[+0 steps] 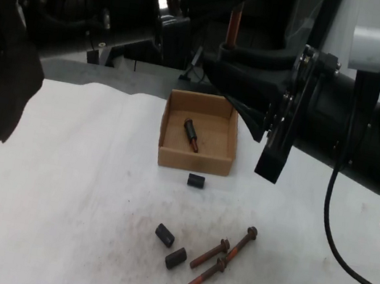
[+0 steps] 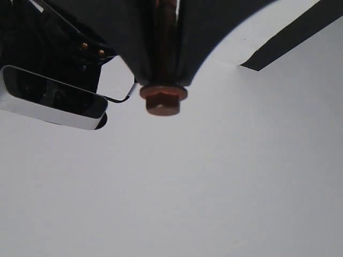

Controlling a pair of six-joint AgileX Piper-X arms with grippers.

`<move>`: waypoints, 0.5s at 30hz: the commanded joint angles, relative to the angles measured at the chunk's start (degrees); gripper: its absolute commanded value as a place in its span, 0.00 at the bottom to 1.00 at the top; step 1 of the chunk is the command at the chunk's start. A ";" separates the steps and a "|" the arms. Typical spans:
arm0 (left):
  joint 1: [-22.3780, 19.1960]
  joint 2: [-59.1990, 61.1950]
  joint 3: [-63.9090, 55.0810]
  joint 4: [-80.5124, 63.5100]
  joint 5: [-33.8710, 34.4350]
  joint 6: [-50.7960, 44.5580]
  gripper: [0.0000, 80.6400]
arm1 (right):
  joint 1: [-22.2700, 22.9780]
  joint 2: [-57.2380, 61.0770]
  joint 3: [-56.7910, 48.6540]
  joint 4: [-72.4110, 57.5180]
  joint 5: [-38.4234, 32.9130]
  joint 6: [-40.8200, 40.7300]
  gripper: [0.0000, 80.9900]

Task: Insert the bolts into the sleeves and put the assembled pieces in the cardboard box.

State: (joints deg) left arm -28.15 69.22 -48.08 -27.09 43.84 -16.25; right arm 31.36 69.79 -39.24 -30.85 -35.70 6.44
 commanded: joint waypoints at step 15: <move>-0.11 -0.08 -0.05 1.02 0.01 0.17 0.00 | -0.13 -0.17 -0.28 -5.09 0.24 -0.46 0.01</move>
State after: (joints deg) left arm -28.15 69.22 -48.08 -26.64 43.84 -16.25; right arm 31.36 69.79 -39.24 -34.23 -35.52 6.44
